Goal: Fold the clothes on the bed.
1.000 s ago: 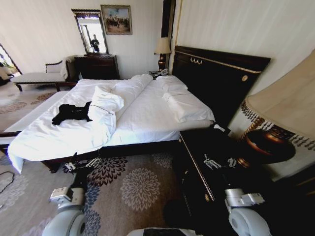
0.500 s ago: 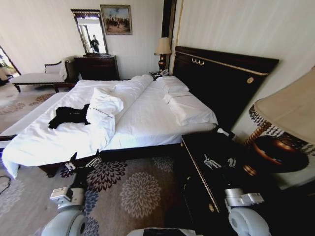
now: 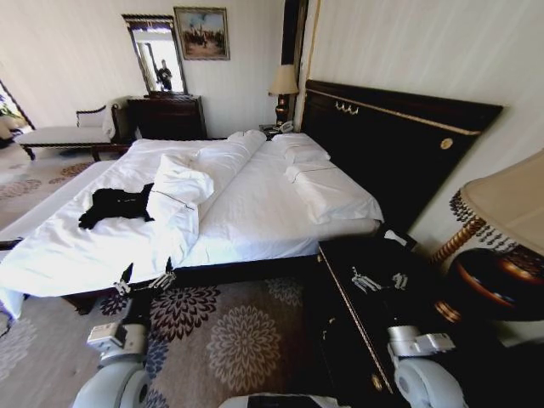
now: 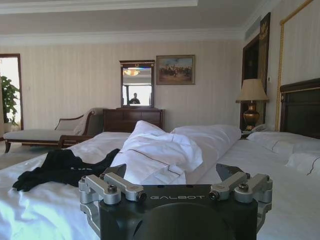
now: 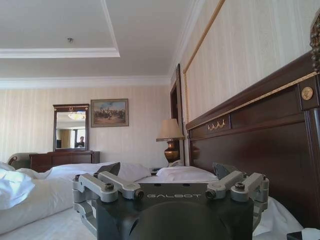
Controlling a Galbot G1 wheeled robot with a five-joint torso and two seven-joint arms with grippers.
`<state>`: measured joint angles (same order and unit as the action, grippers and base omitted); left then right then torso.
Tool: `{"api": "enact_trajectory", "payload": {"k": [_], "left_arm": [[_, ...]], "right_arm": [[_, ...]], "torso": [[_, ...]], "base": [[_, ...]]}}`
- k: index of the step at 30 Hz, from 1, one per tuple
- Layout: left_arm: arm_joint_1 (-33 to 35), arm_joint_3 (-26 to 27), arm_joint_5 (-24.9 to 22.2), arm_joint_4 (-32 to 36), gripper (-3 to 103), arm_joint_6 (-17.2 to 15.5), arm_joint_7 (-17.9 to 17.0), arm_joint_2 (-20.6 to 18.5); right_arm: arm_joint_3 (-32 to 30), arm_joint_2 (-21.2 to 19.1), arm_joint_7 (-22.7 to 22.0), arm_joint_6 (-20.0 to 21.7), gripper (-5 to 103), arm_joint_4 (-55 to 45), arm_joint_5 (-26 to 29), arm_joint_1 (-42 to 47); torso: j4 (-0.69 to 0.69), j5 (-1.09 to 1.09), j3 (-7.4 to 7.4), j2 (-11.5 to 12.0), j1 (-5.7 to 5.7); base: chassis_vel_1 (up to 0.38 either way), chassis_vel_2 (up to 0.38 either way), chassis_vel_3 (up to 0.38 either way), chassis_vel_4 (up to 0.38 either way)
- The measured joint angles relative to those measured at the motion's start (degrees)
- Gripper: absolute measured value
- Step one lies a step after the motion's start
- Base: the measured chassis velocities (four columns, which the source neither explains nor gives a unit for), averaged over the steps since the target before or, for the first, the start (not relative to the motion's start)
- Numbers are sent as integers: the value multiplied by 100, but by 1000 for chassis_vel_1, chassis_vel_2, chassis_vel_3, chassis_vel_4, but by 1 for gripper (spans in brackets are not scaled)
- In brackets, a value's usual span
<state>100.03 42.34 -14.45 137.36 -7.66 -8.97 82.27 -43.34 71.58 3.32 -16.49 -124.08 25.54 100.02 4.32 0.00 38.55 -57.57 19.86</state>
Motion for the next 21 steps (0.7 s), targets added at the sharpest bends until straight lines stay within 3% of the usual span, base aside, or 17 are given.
{"api": "enact_trajectory", "payload": {"k": [21], "left_arm": [[-18, -17, 11, -36, 100, 13, 4, 11]], "right_arm": [[4, -2, 15, -5, 100, 36, 1, -23]], "torso": [[0, 0, 0, 0, 0]], "base": [[-115, 120, 114, -114]]}}
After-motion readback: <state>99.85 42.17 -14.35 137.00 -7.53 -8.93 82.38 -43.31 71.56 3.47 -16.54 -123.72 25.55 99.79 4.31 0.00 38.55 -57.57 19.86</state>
